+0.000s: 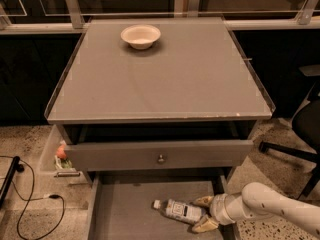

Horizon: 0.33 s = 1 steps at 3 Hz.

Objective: Place blue plastic bottle into middle drawer

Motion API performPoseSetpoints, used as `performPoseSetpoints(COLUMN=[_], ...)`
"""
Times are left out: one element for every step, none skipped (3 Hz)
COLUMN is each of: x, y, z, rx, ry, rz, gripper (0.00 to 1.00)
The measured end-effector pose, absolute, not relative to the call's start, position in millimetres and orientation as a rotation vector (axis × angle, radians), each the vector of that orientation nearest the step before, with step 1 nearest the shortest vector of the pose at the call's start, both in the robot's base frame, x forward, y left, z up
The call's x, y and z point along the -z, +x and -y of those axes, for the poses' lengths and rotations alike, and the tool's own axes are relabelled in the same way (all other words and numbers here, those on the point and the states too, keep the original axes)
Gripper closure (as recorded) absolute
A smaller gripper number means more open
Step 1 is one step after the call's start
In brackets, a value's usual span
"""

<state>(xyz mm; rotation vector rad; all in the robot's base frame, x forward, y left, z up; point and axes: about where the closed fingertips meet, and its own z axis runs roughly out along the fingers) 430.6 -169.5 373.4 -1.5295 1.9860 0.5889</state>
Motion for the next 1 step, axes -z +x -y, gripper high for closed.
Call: performPoseSetpoints(x=[-373.4], y=[430.6], z=[169.5], rx=[-0.589], ry=[-1.530], rz=[-1.986], gripper=[0.00])
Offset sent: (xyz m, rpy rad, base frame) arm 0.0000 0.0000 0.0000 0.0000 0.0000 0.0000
